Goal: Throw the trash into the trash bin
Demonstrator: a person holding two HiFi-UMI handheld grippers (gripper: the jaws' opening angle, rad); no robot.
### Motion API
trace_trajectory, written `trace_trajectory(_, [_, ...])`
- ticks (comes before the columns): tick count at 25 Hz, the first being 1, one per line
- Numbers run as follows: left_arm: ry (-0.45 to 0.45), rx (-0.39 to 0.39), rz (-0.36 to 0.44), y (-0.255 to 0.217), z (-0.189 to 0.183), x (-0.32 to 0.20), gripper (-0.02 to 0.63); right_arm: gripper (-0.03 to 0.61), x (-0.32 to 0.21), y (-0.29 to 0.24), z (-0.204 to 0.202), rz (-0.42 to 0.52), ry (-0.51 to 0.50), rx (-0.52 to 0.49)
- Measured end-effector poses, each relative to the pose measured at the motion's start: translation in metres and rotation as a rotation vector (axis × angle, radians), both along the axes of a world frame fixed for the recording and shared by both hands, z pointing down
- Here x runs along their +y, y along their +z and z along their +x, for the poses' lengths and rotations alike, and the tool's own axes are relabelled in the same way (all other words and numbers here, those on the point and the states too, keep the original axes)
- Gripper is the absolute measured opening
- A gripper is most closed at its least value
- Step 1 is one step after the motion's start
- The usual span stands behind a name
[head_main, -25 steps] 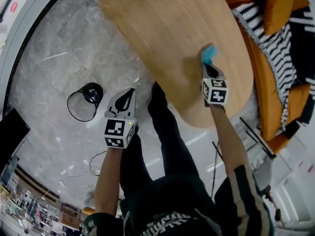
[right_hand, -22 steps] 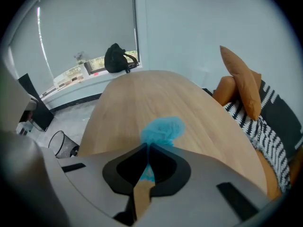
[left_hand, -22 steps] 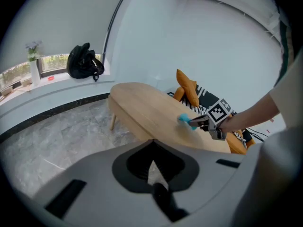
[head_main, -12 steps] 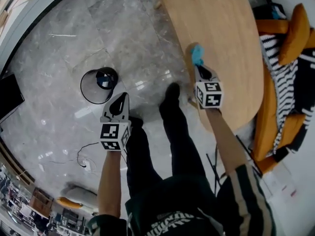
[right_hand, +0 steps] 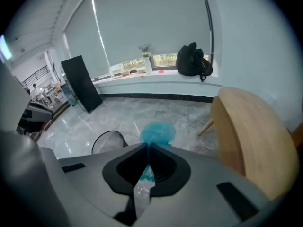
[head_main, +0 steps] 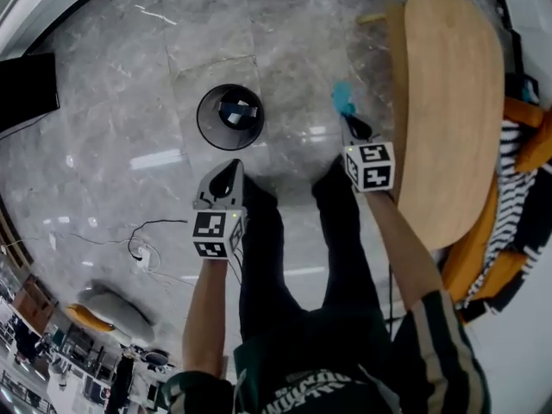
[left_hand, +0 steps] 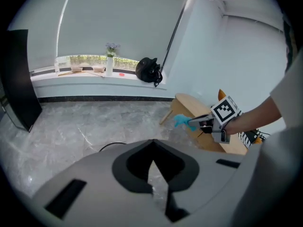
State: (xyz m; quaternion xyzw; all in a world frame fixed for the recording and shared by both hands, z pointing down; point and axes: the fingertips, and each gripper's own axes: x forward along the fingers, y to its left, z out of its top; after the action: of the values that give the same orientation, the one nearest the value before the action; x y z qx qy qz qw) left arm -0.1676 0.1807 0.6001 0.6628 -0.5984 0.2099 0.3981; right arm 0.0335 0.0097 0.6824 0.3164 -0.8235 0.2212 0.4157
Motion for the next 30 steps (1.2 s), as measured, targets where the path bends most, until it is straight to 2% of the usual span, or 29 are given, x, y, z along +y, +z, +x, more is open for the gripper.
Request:
trace_trajectory(9, [-0.094,-0.003,0.004,0.008,-0.091,0.059,0.000,0.008,0.089,0.036,-0.163,-0.077,-0.212,-0.030])
trace_trajectory(14, [-0.119,-0.016,-0.001,0.023,-0.126,0.094,0.000,0.008,0.132,0.063,-0.223,-0.153,-0.277,-0.008])
trace_trajectory(19, [-0.129,-0.010,-0.017,0.034,-0.153,0.121,0.000,0.008,0.159,0.081,-0.261,-0.192,-0.285,-0.004])
trace_trajectory(20, [-0.129,-0.011,-0.020,0.035,-0.157,0.126,0.000,0.034,0.161,0.085,-0.265,-0.191,-0.275,-0.011])
trace_trajectory(21, [-0.130,-0.011,-0.023,0.037,-0.161,0.131,0.000,0.094,0.164,0.089,-0.267,-0.194,-0.264,-0.016])
trace_trajectory(22, [-0.131,-0.013,-0.026,0.039,-0.166,0.135,0.000,0.103,0.166,0.095,-0.267,-0.198,-0.257,-0.018])
trace_trajectory(26, [-0.140,-0.019,-0.027,0.041,-0.181,0.146,0.000,0.107,0.176,0.099,-0.270,-0.193,-0.281,-0.007])
trace_trajectory(30, [-0.127,-0.009,-0.013,0.033,-0.178,0.145,0.000,0.107,0.177,0.085,-0.270,-0.175,-0.293,-0.011])
